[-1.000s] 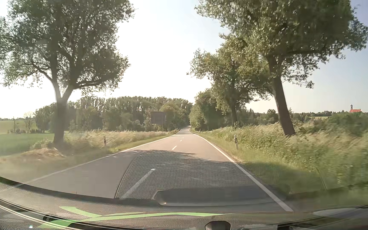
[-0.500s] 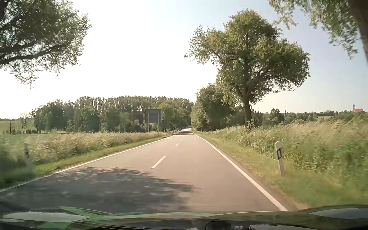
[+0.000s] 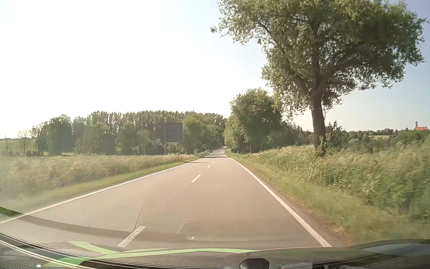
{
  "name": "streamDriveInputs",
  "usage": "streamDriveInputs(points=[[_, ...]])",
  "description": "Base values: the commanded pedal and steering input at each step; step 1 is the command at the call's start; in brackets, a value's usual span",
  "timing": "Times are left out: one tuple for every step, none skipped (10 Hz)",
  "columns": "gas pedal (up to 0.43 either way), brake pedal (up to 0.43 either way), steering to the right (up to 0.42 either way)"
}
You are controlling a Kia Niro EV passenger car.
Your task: Follow the waypoints while adhering to traffic rules and regulations
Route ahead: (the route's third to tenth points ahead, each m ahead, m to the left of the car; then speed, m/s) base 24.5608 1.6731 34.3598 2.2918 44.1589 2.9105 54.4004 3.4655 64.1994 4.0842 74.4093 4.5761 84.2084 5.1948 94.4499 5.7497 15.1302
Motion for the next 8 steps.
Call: streamDriveInputs(points=[[0.02, 0.0, -0.006], [0.028, 0.0, -0.006], [0.039, 0.0, -0.006], [0.039, 0.0, -0.006], [0.039, 0.0, -0.006], [0.039, 0.0, -0.007], [0.039, 0.0, -0.008], [0.039, 0.0, -0.008]])
